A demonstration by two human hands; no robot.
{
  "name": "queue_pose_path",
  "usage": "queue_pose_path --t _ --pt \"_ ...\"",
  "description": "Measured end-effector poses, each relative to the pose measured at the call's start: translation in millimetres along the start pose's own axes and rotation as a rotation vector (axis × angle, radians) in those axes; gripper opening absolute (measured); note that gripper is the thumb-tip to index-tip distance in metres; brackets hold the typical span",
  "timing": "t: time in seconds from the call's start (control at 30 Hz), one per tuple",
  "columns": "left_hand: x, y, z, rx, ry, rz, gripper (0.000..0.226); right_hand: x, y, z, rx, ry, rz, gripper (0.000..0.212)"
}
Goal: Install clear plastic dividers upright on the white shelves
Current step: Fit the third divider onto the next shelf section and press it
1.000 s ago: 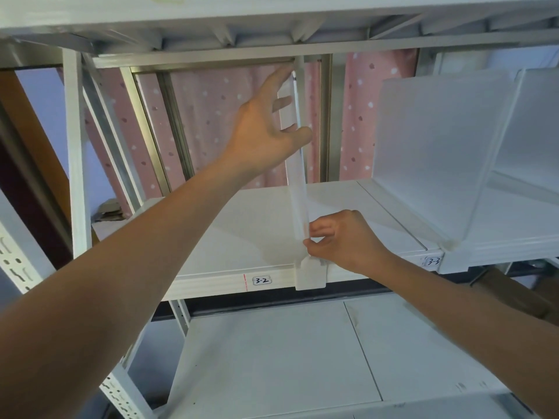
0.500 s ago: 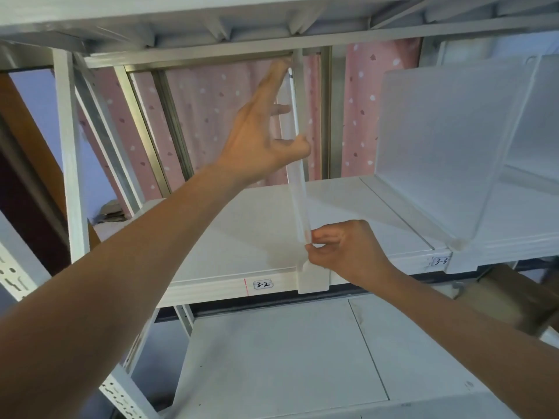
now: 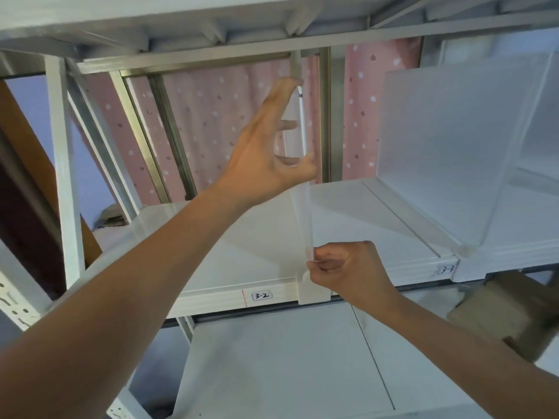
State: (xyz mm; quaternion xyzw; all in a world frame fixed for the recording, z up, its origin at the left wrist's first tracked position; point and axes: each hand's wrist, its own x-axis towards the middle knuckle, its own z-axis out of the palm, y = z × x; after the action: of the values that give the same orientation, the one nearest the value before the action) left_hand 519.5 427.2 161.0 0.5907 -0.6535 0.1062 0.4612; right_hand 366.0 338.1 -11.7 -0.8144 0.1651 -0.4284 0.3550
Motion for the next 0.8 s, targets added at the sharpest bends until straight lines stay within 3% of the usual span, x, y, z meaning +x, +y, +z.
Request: queue_pose_path --t 0.8 --pt "-4.9 6.4 -3.5 0.105 -0.049 -0.021 0.099 1.3 2.2 -7.9 0.004 -0.068 0.015 0.026"
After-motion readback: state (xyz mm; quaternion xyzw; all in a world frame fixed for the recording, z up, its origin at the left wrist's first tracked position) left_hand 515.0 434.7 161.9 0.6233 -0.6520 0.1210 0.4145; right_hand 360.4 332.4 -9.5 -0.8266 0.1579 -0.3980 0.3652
